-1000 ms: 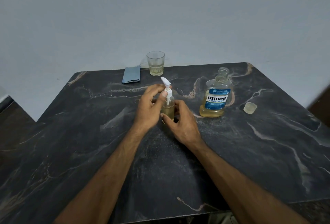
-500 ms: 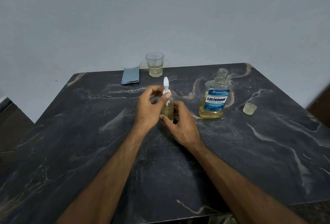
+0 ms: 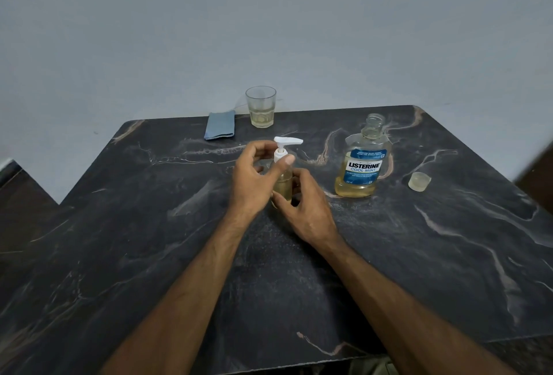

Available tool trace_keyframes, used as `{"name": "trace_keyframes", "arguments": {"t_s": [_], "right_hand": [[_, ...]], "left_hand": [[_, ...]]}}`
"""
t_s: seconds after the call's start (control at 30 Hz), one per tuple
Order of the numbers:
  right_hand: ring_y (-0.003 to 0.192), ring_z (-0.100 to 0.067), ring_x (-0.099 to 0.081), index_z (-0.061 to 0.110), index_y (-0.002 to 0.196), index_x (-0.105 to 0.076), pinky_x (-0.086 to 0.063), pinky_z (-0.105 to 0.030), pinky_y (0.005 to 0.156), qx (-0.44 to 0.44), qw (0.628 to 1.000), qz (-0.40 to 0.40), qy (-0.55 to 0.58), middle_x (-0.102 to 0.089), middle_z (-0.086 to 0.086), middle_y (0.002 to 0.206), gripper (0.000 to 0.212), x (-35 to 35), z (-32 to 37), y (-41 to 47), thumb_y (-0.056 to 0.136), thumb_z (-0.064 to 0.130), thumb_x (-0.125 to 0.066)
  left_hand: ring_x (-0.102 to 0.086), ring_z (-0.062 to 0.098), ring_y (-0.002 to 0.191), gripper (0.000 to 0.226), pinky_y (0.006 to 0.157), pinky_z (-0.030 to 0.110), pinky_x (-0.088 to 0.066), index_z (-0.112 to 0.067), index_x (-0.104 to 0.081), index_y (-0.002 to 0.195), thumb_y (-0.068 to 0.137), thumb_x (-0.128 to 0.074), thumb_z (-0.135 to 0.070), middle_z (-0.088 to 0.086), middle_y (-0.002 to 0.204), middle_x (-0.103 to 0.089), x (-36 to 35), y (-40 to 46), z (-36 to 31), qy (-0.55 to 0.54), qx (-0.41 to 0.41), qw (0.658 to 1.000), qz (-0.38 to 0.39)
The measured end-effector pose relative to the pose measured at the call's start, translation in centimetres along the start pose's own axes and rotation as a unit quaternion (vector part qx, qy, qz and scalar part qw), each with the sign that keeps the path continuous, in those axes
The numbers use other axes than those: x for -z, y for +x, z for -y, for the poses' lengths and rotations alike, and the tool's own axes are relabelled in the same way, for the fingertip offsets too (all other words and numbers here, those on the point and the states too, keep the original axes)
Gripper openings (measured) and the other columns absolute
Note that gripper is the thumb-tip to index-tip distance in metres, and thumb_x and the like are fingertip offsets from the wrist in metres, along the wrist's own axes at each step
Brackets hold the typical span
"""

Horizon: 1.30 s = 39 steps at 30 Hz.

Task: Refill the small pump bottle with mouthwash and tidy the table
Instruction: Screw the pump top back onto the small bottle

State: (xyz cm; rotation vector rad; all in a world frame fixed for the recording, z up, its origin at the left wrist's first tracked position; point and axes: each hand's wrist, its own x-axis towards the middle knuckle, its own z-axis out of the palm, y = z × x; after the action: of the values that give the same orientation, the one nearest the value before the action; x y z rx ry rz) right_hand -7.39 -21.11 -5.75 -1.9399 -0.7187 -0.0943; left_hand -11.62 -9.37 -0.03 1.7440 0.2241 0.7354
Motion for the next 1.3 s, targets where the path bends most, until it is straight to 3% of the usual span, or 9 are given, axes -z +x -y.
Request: {"name": "trace_keyframes", "arguments": {"t_s": [0.17,0.37,0.43,0.57,0.73,0.8,0.93,1.07,1.3], "right_hand": [[0.1,-0.007,-0.061,0.037,0.115,-0.046,-0.058,-0.038,0.084,0.003,1.0,0.002,0.01,-0.06,0.009,0.113,0.04,0.1,0.1,0.0,0.083,0.046,-0.069],[0.103,-0.009,-0.062,0.033,0.12,-0.047,-0.057,-0.04,0.086,0.0,1.0,0.007,0.014,-0.061,0.007,0.116,0.043,0.1,0.1,0.0,0.086,0.044,-0.07],[0.103,-0.009,-0.062,0.032,0.12,-0.048,-0.057,-0.041,0.087,-0.003,1.0,0.006,0.015,-0.061,0.007,0.116,0.043,0.1,0.2,0.0,0.085,0.046,-0.07],[0.102,-0.008,-0.062,0.029,0.121,-0.049,-0.057,-0.039,0.087,-0.011,1.0,0.005,0.014,-0.062,0.007,0.115,0.045,0.1,0.3,0.0,0.084,0.044,-0.071],[0.099,-0.006,-0.063,0.027,0.122,-0.051,-0.058,-0.036,0.084,-0.013,1.0,0.001,0.01,-0.064,0.006,0.113,0.044,0.2,0.5,0.0,0.085,0.041,-0.071],[0.098,-0.006,-0.064,0.026,0.123,-0.052,-0.058,-0.036,0.084,-0.009,1.0,-0.002,0.012,-0.065,0.006,0.113,0.044,0.3,0.6,-0.1,0.086,0.039,-0.071],[0.097,-0.01,-0.065,0.023,0.126,-0.051,-0.057,-0.04,0.083,0.002,1.0,0.006,0.003,-0.067,0.004,0.113,0.044,0.3,0.6,-0.2,0.089,0.038,-0.068],[0.099,-0.011,-0.065,0.024,0.128,-0.05,-0.057,-0.042,0.084,0.002,1.0,0.008,-0.013,-0.067,0.004,0.114,0.049,0.3,0.8,-0.2,0.087,0.048,-0.063],[0.1,-0.006,-0.064,0.028,0.132,-0.049,-0.057,-0.035,0.087,-0.011,1.0,0.008,-0.004,-0.068,0.006,0.117,0.053,0.4,0.8,-0.3,0.086,0.047,-0.066]], "left_hand": [[-0.061,0.013,0.108,0.017,0.094,0.048,-0.052,-0.024,-0.063,0.105,0.088,-0.068,-0.024,-0.003,0.111,-0.065,0.1,0.1,0.2,0.015,-0.012,1.0,0.012],[-0.06,0.013,0.11,0.016,0.097,0.044,-0.049,-0.024,-0.062,0.11,0.094,-0.06,-0.024,-0.002,0.116,-0.064,0.8,0.3,0.0,0.072,-0.044,0.995,0.052],[-0.061,0.01,0.108,0.019,0.096,0.037,-0.05,-0.022,-0.065,0.11,0.092,-0.063,-0.027,-0.005,0.113,-0.066,0.7,0.2,0.0,0.063,-0.03,0.997,0.041],[-0.062,-0.006,0.097,0.025,0.079,0.006,-0.044,-0.029,-0.07,0.1,0.079,-0.074,-0.041,-0.016,0.099,-0.069,0.1,-0.5,0.0,0.069,-0.043,0.996,-0.046],[-0.061,-0.009,0.089,0.031,0.072,0.004,-0.043,-0.028,-0.072,0.096,0.073,-0.074,-0.05,-0.018,0.091,-0.067,-1.1,-0.6,-0.1,0.098,-0.06,0.988,-0.107],[-0.059,-0.01,0.087,0.028,0.073,0.004,-0.041,-0.025,-0.073,0.097,0.077,-0.073,-0.046,-0.021,0.09,-0.064,-1.3,-0.5,-0.1,0.112,-0.07,0.986,-0.102],[-0.057,-0.005,0.088,0.029,0.076,0.015,-0.043,-0.021,-0.074,0.097,0.083,-0.067,-0.046,-0.024,0.088,-0.06,-0.9,-0.3,-0.1,0.151,-0.102,0.98,-0.082],[-0.055,-0.008,0.087,0.024,0.077,0.015,-0.043,-0.017,-0.072,0.099,0.087,-0.066,-0.037,-0.029,0.084,-0.056,-0.3,-0.1,-0.1,0.147,-0.117,0.981,-0.043],[-0.059,-0.009,0.093,0.018,0.076,0.012,-0.042,-0.032,-0.071,0.098,0.082,-0.071,-0.042,-0.026,0.089,-0.063,-0.4,-0.5,-0.3,0.11,-0.052,0.991,-0.056]]}}
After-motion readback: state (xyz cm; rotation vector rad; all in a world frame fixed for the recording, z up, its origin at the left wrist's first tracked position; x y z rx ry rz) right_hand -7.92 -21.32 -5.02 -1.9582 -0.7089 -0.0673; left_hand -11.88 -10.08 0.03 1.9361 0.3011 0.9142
